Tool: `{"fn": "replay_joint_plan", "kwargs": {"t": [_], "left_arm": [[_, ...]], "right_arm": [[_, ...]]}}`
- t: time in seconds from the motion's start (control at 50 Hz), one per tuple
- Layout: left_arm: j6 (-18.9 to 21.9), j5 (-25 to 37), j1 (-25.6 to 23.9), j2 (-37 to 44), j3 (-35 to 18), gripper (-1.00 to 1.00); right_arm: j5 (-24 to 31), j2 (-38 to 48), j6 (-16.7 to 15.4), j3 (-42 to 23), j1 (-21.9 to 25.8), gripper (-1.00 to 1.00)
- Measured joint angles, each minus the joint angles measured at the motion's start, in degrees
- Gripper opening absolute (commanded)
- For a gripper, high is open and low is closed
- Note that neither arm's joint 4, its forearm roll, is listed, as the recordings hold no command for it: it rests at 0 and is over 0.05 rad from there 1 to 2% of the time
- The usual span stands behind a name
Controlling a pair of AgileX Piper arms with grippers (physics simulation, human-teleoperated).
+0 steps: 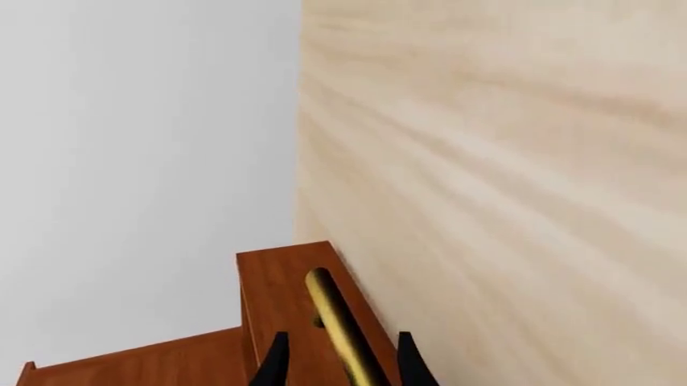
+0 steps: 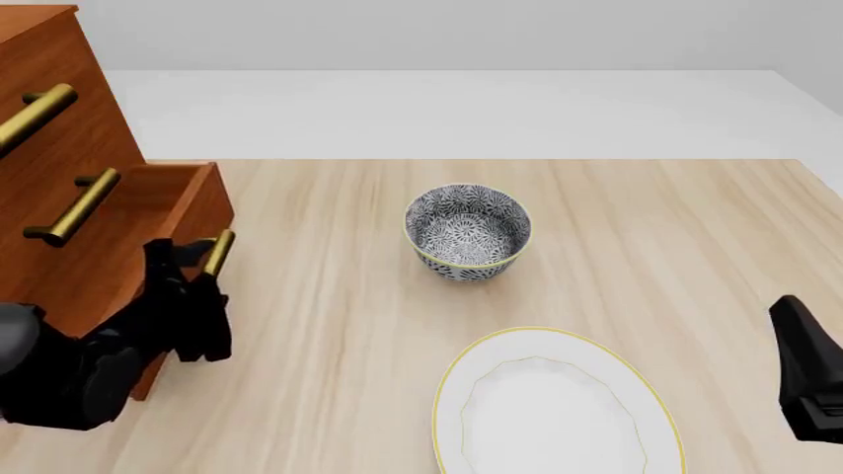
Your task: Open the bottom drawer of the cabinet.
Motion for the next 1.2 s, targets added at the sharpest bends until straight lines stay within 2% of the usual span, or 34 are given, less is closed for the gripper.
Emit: {"fn": "replay_joint_plan", "kwargs": {"t": [0.56,1.2], "left_arm": [[0.75,-1.24,-0.68,-1.18,1.86,1.0],[1.19,-5.59,-2.67,-7.82,10.12,1.0]], "right_arm": [[-0.25,-0.04,0.19,-0.01,-0.13,1.0],[-0.46,-0.04,0.4,-0.01,-0.2,1.0]]}}
